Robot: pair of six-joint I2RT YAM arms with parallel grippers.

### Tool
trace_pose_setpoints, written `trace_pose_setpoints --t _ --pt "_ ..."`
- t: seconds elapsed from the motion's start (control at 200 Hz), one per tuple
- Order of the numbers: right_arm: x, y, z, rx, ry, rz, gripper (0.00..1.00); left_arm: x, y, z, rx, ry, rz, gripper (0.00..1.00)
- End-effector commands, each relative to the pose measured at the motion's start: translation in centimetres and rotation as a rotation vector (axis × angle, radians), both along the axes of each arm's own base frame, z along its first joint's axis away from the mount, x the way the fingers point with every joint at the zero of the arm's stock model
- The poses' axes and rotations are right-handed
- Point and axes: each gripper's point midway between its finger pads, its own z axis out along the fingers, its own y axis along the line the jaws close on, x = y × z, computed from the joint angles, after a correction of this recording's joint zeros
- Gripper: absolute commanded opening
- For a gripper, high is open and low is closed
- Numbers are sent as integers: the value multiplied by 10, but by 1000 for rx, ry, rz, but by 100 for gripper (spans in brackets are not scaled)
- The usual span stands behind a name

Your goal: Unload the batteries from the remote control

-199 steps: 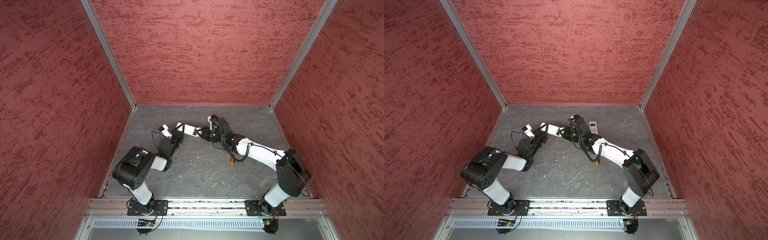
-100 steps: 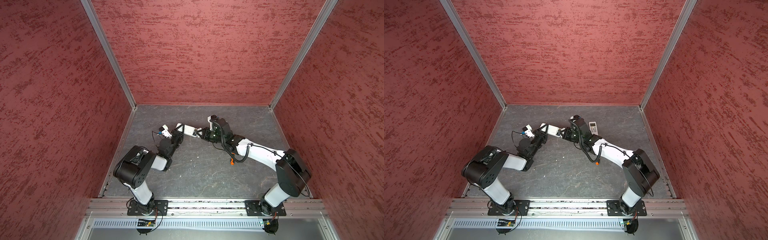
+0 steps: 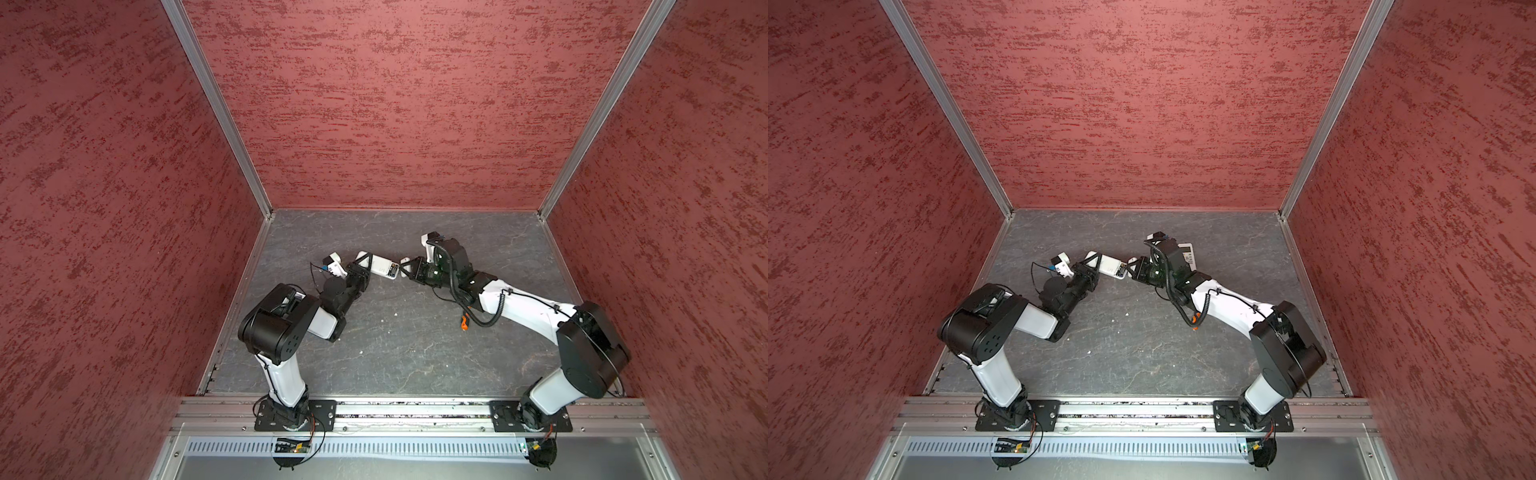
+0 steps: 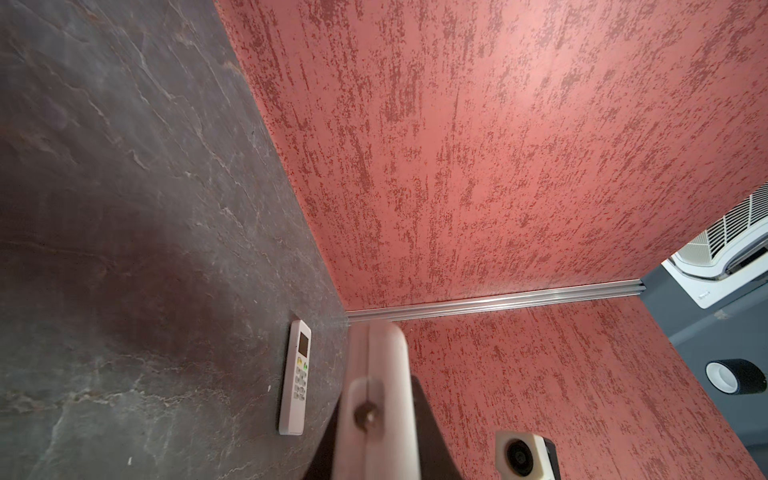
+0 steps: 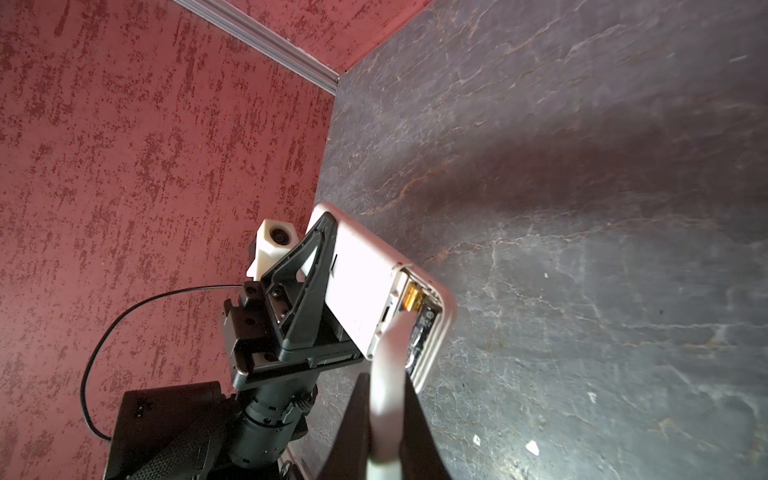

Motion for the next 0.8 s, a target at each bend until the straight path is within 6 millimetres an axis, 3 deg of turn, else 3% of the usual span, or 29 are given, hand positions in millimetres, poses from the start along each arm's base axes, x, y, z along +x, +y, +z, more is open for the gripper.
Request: trace_pose_setpoints --t 0.0,0.13,0.391,0.606,0.797 --pt "8 -28 11 -30 -45 -40 3 2 -8 11 11 -58 -27 0" --pt "27 -91 -6 -209 -48 -175 3 -2 -14 2 36 -32 -48 0" --pt "46 -230 -71 -560 69 -482 3 -16 -31 -35 101 68 -93 0" --pt "50 -287 -122 -770 200 -572 5 -23 -49 -56 148 124 -139 0" --pt "54 -316 -147 -869 278 -598 6 -28 -56 -67 157 147 -166 0"
